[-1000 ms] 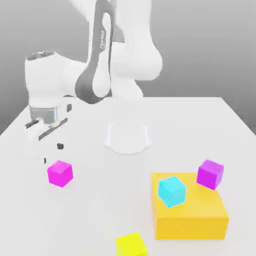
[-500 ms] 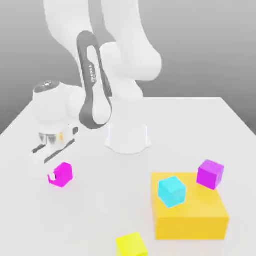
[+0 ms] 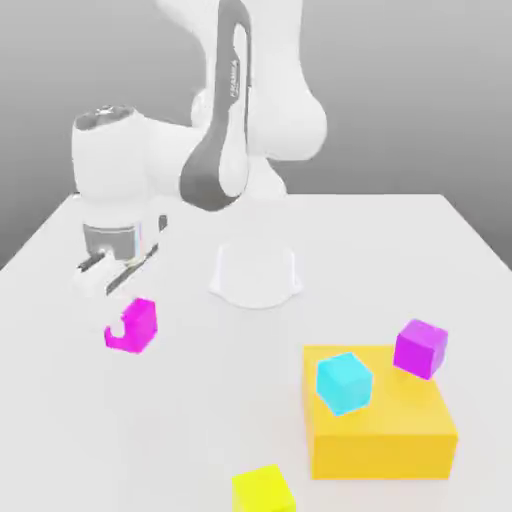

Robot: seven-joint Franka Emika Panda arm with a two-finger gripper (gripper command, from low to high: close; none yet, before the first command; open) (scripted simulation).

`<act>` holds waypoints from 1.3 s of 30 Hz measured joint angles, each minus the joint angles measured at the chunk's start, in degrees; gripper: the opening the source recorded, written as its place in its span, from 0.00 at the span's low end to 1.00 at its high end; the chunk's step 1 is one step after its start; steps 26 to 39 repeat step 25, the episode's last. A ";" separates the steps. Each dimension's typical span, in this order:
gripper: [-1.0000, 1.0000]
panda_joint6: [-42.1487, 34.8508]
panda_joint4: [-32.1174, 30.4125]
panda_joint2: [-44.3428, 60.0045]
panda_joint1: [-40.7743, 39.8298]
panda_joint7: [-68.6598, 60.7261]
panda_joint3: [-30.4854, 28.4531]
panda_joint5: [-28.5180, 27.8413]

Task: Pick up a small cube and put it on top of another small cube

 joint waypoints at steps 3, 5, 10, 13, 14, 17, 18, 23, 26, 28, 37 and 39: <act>0.00 -4.43 2.60 -2.30 6.11 0.49 5.00 2.62; 0.00 -7.34 4.33 -3.75 10.46 0.98 8.05 4.19; 0.00 -14.39 8.60 -6.97 21.75 2.43 15.42 7.80; 0.00 -18.43 11.10 -8.58 28.27 3.32 20.12 9.96; 0.00 -19.76 11.94 -9.05 30.46 3.64 21.74 10.67; 0.00 -19.80 13.01 -7.80 33.90 5.02 25.70 11.08; 0.00 -18.10 12.71 -6.30 33.70 5.63 26.56 10.50; 1.00 -10.15 11.03 0.31 32.38 8.01 28.93 7.78; 1.00 -10.15 11.03 0.31 32.38 8.01 28.93 7.78; 1.00 -10.15 11.03 0.31 32.38 8.01 28.93 7.78; 1.00 -10.15 11.03 0.31 32.38 8.01 28.93 7.78; 1.00 -10.15 11.03 0.31 32.38 8.01 28.93 7.78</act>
